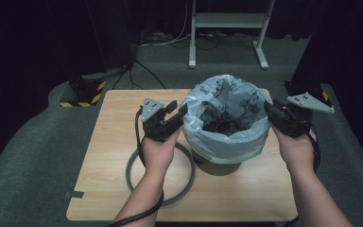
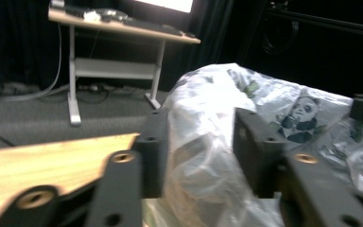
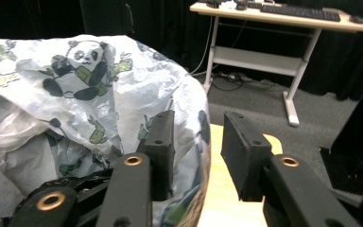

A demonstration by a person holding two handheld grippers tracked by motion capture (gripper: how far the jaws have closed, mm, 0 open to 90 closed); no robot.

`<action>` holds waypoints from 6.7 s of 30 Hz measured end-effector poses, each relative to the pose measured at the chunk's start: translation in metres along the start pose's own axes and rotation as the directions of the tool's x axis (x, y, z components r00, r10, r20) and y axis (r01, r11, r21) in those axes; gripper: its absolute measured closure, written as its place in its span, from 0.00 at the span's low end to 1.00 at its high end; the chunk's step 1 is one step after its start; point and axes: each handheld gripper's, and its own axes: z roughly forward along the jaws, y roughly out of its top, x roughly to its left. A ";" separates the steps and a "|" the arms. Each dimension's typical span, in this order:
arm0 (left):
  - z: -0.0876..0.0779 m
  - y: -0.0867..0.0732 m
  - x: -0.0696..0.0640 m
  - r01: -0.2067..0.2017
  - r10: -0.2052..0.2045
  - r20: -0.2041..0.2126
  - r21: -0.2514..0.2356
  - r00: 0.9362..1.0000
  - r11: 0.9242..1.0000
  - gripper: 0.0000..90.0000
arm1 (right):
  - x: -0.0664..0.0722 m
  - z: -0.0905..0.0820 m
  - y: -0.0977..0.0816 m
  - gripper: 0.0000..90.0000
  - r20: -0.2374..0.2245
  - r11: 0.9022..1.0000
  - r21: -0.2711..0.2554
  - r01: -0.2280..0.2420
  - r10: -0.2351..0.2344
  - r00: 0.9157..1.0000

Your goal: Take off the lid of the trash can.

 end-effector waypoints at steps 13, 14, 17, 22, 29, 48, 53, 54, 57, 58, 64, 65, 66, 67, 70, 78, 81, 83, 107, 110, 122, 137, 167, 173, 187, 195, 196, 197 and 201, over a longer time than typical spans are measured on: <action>0.003 0.001 -0.007 -0.031 0.031 0.004 0.005 0.999 0.999 0.90 | 0.007 -0.005 0.001 0.91 0.050 0.999 -0.013 0.052 -0.051 0.997; 0.003 0.001 -0.007 -0.031 0.031 0.004 0.005 0.999 0.999 0.96 | 0.007 -0.005 0.001 0.91 0.050 0.999 -0.013 0.052 -0.051 0.997; 0.002 0.001 -0.008 -0.053 0.053 -0.001 -0.001 0.999 0.999 1.00 | 0.009 -0.006 0.002 1.00 0.060 0.998 -0.024 0.065 -0.064 0.996; 0.003 0.004 -0.007 -0.047 0.047 0.002 -0.012 0.999 0.999 1.00 | 0.010 -0.007 0.005 1.00 0.077 0.995 -0.070 0.071 -0.066 0.995; 0.000 0.019 -0.014 -0.042 0.044 0.025 -0.083 0.999 0.996 1.00 | 0.015 -0.015 0.023 1.00 0.092 0.984 -0.160 0.072 -0.058 0.994; -0.017 0.053 -0.025 -0.054 0.066 0.058 -0.190 0.996 0.980 1.00 | 0.019 -0.037 0.048 1.00 0.096 0.943 -0.331 0.032 0.000 0.995; -0.026 0.060 -0.021 -0.051 0.063 0.052 -0.208 0.997 0.977 1.00 | 0.018 -0.042 0.056 1.00 0.091 0.933 -0.358 0.023 0.010 0.996; -0.026 0.060 -0.021 -0.051 0.063 0.052 -0.208 0.997 0.977 1.00 | 0.018 -0.043 0.057 1.00 0.090 0.931 -0.364 0.022 0.012 0.996; -0.028 0.058 -0.019 -0.048 0.060 0.051 -0.206 0.997 0.977 1.00 | 0.020 -0.046 0.058 1.00 0.088 0.927 -0.374 0.019 0.015 0.996; -0.028 0.055 -0.018 -0.045 0.057 0.053 -0.201 0.997 0.979 1.00 | 0.020 -0.047 0.058 1.00 0.087 0.925 -0.379 0.018 0.016 0.996; -0.022 0.030 -0.009 -0.016 0.025 0.058 -0.150 0.998 0.989 1.00 | 0.035 -0.056 0.039 1.00 0.085 0.913 -0.408 0.019 0.018 0.996; -0.022 0.030 -0.009 -0.016 0.025 0.058 -0.150 0.998 0.989 1.00 | 0.039 -0.057 0.035 1.00 0.094 0.911 -0.412 0.022 0.018 0.995; -0.021 0.027 -0.007 -0.008 0.017 0.059 -0.141 0.998 0.990 1.00 | 0.039 -0.057 0.035 1.00 0.094 0.911 -0.412 0.022 0.018 0.995; -0.020 0.023 -0.006 -0.007 0.015 0.058 -0.134 0.998 0.991 1.00 | 0.043 -0.057 0.030 1.00 0.103 0.909 -0.416 0.034 0.010 0.995; -0.019 0.016 -0.003 0.001 0.007 0.062 -0.115 0.998 0.993 1.00 | 0.058 -0.059 0.023 1.00 0.114 0.899 -0.433 0.068 -0.020 0.993; -0.017 0.009 -0.006 0.002 0.007 0.092 -0.099 0.996 0.995 1.00 | 0.097 -0.063 0.034 1.00 0.100 0.870 -0.478 0.116 -0.077 0.992; -0.017 0.008 -0.007 -0.002 0.011 0.103 -0.087 0.995 0.996 1.00 | 0.116 -0.060 0.039 1.00 0.071 0.870 -0.476 0.131 -0.111 0.991; -0.018 0.009 -0.006 -0.003 0.012 0.111 -0.080 0.994 0.997 1.00 | 0.137 -0.055 0.040 1.00 0.045 0.878 -0.453 0.152 -0.148 0.988; -0.032 0.020 0.002 -0.040 0.042 0.256 -0.012 0.966 0.999 0.87 | 0.222 -0.014 -0.030 1.00 -0.083 0.900 -0.319 0.299 -0.340 0.937; -0.036 0.025 0.001 -0.047 0.050 0.243 -0.018 0.969 0.999 0.67 | 0.221 -0.014 -0.033 1.00 -0.091 0.902 -0.321 0.289 -0.334 0.938; -0.013 0.028 -0.004 -0.053 0.022 0.217 0.138 0.976 0.989 0.32 | 0.220 -0.014 -0.035 1.00 -0.104 0.900 -0.315 0.302 -0.348 0.932; 0.001 0.033 -0.008 -0.085 0.019 0.260 0.244 0.965 0.966 0.43 | 0.217 -0.015 -0.036 1.00 -0.118 0.897 -0.312 0.311 -0.362 0.925; 0.009 0.026 -0.012 -0.110 0.076 0.202 0.165 0.976 0.980 0.98 | 0.117 -0.073 -0.017 0.61 -0.129 0.928 -0.342 0.148 -0.202 0.971; 0.010 0.025 -0.012 -0.094 0.066 0.189 0.144 0.980 0.985 0.98 | 0.079 -0.082 -0.021 0.58 -0.087 0.943 -0.314 0.114 -0.148 0.985; 0.007 0.026 -0.015 -0.063 0.054 0.182 0.047 0.982 0.997 0.98 | 0.024 -0.068 -0.085 0.46 -0.021 0.983 -0.158 0.090 -0.094 0.995; 0.004 0.031 -0.027 -0.078 0.078 0.190 -0.006 0.979 0.997 0.98 | 0.010 -0.037 -0.129 0.32 -0.016 0.995 -0.053 0.083 -0.084 0.996; 0.004 0.032 -0.029 -0.080 0.081 0.187 -0.012 0.979 0.997 0.98 | 0.008 -0.033 -0.133 0.32 -0.015 0.996 -0.039 0.077 -0.077 0.997; 0.004 0.032 -0.029 -0.080 0.081 0.187 -0.012 0.979 0.997 0.98 | 0.007 -0.029 -0.138 0.31 -0.007 0.997 -0.017 0.072 -0.072 0.997; 0.004 0.036 -0.032 -0.100 0.102 0.192 -0.020 0.976 0.995 0.98 | 0.001 -0.016 -0.153 0.29 -0.003 0.996 0.007 0.087 -0.087 0.996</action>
